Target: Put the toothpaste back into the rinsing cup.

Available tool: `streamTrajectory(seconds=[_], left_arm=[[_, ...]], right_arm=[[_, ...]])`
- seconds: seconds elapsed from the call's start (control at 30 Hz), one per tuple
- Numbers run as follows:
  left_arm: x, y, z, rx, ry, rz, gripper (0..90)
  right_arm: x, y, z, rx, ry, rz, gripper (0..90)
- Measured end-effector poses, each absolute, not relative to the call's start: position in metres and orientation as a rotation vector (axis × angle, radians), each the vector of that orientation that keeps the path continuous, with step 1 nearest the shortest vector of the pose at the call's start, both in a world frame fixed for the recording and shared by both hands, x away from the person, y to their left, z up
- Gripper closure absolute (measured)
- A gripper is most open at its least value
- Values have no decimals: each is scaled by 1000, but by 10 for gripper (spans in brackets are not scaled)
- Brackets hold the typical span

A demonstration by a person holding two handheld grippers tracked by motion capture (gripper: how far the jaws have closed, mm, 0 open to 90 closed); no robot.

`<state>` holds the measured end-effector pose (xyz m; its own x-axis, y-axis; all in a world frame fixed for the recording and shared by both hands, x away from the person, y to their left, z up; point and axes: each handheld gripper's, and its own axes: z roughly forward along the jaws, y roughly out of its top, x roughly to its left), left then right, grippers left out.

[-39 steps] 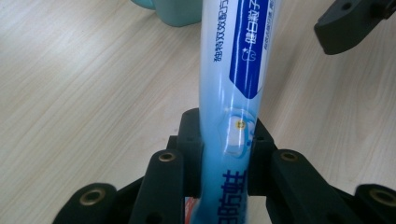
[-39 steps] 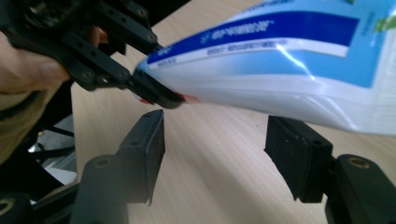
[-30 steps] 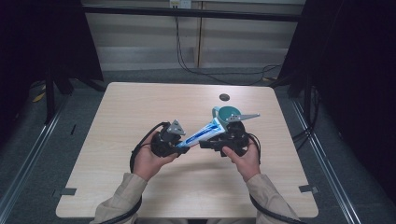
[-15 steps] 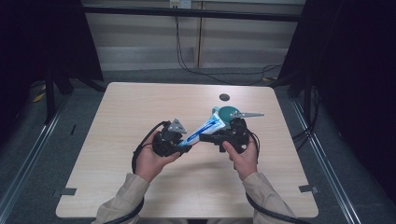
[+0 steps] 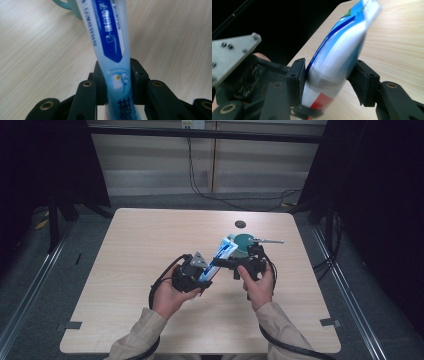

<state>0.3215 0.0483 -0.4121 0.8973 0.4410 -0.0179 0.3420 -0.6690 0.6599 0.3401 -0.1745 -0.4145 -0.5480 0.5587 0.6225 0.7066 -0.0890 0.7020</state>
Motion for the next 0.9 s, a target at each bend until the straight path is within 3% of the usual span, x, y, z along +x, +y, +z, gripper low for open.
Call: streamTrajectory(seconds=[0.17, 0.27, 0.33, 0.47, 0.9], left_arm=[[321, 42, -419, 2363, 565, 147, 662], [326, 43, -423, 2352, 592, 77, 580], [328, 43, -423, 2350, 597, 74, 449], [327, 48, -421, 2324, 598, 69, 321], [329, 68, -448, 2337, 603, 57, 203]], right_arm=[[340, -176, -415, -1439, -2000, -1689, 683], [340, -176, -412, -1389, -2061, -1684, 740], [338, -174, -406, -1371, -2127, -1683, 753], [338, -178, -399, -1355, -2206, -1692, 753], [335, -200, -383, -1357, -2310, -1718, 754]])
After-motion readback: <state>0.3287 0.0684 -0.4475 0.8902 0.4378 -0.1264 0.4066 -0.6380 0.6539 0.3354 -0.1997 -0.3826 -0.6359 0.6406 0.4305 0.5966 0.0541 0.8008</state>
